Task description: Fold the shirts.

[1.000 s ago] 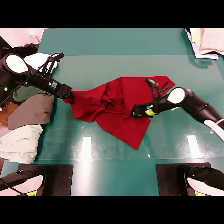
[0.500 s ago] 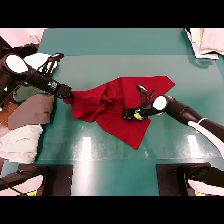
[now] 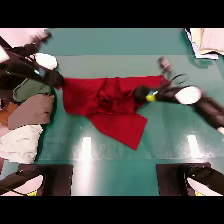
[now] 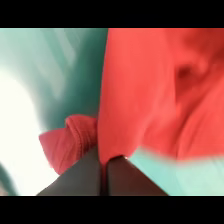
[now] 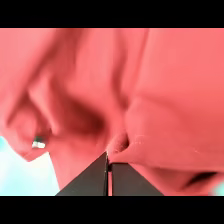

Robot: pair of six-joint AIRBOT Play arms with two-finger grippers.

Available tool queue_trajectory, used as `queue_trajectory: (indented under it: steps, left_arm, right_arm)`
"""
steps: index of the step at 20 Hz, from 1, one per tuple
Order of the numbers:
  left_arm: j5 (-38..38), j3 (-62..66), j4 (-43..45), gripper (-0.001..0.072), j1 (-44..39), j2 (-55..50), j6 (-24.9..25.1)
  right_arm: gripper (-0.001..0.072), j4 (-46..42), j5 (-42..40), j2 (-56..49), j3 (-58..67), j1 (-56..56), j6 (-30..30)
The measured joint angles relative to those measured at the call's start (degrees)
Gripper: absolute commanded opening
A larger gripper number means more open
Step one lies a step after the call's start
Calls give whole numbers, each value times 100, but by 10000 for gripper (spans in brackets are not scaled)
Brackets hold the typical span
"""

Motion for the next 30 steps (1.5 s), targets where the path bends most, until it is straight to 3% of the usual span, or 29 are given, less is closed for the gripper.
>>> queue_trajectory:
  steps: [10,14,18,24,27,30]
  left_arm:
    - [-63,3032,39,24,0,1585,-31]
    - [57,3357,-319,23,0,2015,-118]
    - [221,3388,-516,23,-2,2055,-133]
    - [-284,2402,11,24,-2,911,-153]
    - [-444,1766,83,24,0,-98,-155]
    - [-317,1421,109,25,0,-1123,-155]
  right_arm:
    - [11,9,1663,2262,3075,-2927,-719]
    - [11,39,2643,2452,4103,-4360,-743]
    - [11,59,3945,1932,5093,-5429,-505]
    - [11,-37,5412,474,5123,-5058,-72]
    - [12,-411,5440,-247,4323,-4221,-157]
    - [13,-743,4833,-946,3637,-3519,-260]
